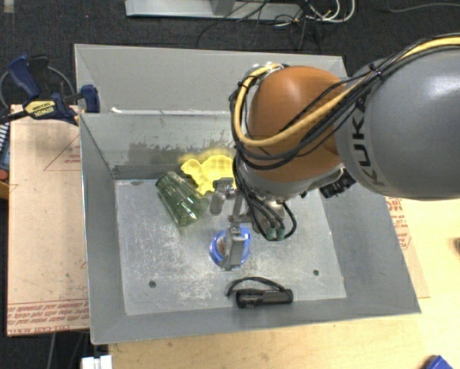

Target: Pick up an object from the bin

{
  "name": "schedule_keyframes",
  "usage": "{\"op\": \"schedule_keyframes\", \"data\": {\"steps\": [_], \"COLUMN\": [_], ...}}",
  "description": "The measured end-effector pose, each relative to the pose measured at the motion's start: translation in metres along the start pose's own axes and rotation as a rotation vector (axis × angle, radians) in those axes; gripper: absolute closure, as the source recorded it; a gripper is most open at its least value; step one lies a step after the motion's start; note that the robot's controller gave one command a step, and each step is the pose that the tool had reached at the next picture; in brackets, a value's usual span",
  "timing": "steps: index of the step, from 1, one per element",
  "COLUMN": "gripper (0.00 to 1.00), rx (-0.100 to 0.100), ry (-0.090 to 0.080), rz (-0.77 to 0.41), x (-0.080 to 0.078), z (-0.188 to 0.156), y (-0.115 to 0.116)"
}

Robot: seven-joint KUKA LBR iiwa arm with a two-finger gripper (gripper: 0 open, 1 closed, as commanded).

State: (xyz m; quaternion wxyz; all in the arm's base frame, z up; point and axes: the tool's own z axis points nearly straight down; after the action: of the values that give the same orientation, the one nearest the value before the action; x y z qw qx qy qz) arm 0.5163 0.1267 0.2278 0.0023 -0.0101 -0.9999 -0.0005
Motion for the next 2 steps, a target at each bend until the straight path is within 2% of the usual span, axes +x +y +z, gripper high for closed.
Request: {"op": "schedule_keyframes", "data": {"steps": [1,2], "gripper": [0.0,0.0], "rx": [-0.008,-0.001], "ry": [-0.015,-0.004], "rz": [0.141,0.161], "x": [-0.017,-0.022], "z": [-0.065,-0.131], "y": [0.081,0.002]}}
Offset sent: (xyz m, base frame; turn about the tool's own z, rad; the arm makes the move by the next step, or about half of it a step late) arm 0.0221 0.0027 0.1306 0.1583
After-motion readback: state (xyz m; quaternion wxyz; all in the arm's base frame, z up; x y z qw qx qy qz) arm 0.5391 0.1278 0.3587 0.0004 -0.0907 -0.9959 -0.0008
